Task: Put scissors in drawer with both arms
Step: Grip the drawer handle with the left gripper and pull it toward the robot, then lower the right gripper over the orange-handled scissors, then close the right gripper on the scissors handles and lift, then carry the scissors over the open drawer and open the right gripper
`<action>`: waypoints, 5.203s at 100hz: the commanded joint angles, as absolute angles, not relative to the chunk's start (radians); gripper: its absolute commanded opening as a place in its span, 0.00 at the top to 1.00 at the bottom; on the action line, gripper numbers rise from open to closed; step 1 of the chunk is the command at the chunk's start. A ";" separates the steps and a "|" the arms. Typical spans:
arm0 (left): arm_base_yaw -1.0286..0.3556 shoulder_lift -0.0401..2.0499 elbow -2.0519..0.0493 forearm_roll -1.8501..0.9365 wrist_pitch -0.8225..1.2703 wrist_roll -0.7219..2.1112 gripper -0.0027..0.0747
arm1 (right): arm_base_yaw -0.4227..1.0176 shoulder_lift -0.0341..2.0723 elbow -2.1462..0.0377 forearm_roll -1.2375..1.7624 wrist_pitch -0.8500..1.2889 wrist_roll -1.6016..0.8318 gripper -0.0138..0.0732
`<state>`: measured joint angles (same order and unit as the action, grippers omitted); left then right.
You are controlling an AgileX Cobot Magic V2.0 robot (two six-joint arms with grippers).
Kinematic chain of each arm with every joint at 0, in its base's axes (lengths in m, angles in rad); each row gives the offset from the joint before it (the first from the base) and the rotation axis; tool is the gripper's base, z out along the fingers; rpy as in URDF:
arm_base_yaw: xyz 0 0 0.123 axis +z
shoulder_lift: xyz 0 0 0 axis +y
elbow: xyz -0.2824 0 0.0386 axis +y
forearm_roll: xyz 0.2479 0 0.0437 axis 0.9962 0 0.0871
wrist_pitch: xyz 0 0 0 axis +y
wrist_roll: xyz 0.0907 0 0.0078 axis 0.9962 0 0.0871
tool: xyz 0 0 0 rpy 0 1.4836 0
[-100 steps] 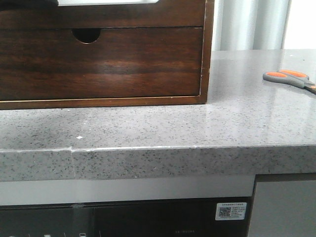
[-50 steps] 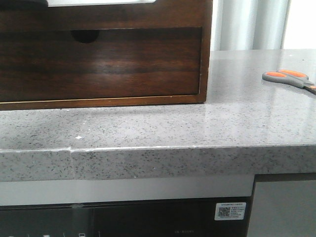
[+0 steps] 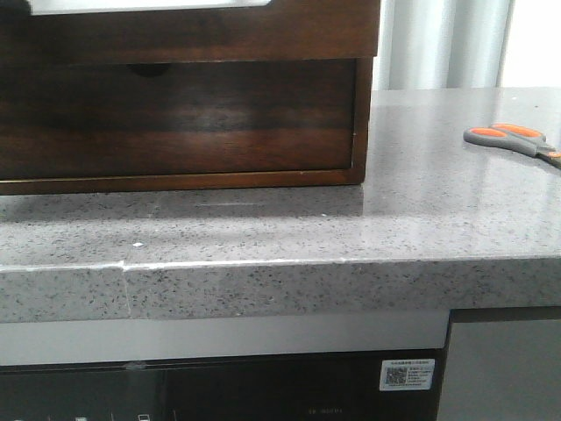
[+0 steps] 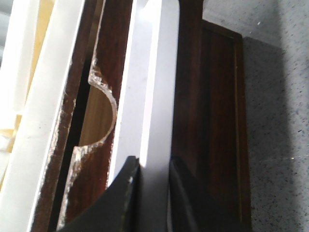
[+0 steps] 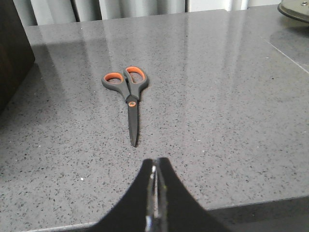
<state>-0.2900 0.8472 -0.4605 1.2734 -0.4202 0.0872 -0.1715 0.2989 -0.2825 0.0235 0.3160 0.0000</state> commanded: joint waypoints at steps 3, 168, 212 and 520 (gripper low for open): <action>-0.292 0.783 -0.477 1.233 -0.444 0.032 0.96 | -0.177 0.317 -0.309 0.022 0.234 0.000 0.95; -0.292 0.495 -0.418 1.309 -0.567 -0.521 0.55 | -0.096 0.476 -0.473 0.042 0.398 0.000 0.95; -0.292 0.342 -0.418 0.989 -0.495 -0.555 0.86 | -0.090 1.103 -1.021 0.071 0.727 0.000 0.38; -0.292 0.342 -0.418 0.991 -0.444 -0.555 0.91 | 0.007 1.420 -1.915 0.560 1.110 -0.656 0.98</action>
<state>-0.2900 0.3328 -0.3904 1.0330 -0.4204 -0.5400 -0.0406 1.4777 -1.8647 0.4529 1.1307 -0.5422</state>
